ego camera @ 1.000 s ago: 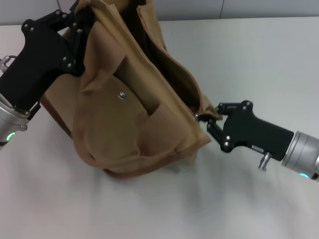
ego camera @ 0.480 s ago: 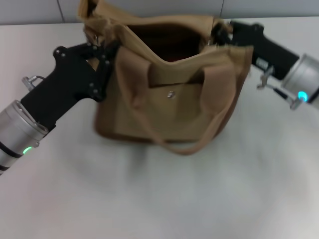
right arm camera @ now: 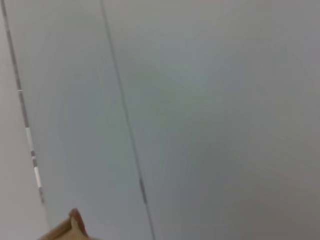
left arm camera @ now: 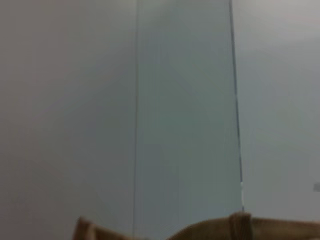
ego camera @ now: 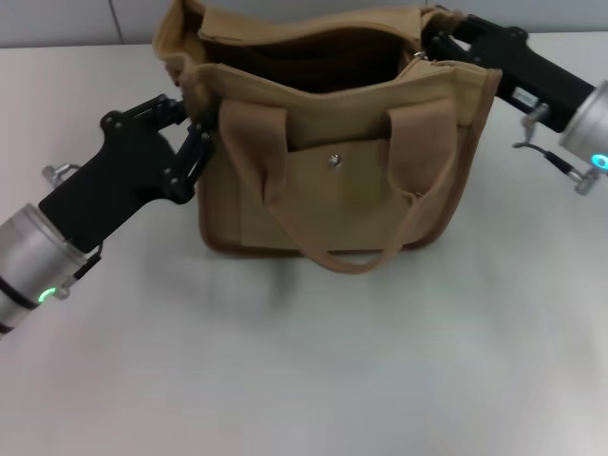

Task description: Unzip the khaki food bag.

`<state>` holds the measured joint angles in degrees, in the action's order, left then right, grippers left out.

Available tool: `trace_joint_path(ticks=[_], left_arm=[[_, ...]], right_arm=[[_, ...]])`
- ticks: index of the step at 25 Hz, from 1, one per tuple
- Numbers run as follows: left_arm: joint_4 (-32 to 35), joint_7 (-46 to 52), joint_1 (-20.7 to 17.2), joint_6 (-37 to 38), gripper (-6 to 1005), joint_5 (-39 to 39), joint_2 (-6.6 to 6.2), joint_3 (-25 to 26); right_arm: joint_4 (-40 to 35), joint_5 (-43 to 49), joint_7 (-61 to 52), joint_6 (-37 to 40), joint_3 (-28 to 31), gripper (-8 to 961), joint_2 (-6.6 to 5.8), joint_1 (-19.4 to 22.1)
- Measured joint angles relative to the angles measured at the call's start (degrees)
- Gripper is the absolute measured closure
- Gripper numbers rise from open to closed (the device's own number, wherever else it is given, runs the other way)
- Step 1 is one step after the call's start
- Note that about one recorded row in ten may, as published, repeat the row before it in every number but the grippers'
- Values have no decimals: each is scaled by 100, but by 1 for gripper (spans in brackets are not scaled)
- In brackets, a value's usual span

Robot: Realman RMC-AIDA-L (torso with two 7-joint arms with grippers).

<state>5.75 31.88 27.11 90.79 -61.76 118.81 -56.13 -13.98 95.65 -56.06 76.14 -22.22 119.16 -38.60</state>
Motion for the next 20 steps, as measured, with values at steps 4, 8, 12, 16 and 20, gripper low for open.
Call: trace_joint_path(ticks=[4, 8, 12, 16, 20], left_arm=[[321, 229, -255, 173, 719, 11, -19, 61], [932, 894, -499, 496, 605, -161, -138, -17], [1651, 2410, -341, 1144, 454, -1471, -722, -683], [1695, 3043, -57, 1553, 287, -2071, -941, -870], [1739, 3194, -73, 1628, 180, -2181, -957, -819]], right_arm=[[-243, -264, -177, 711, 155, 619, 1, 586], [-557, -344, -263, 2068, -39, 502, -73, 1131], [-1182, 836, -632, 3320, -1420, 401, -361, 1200], [-1207, 1252, -902, 3504, -1943, 303, -393, 996], [-1233, 1348, -862, 3284, -2122, 232, -214, 881]])
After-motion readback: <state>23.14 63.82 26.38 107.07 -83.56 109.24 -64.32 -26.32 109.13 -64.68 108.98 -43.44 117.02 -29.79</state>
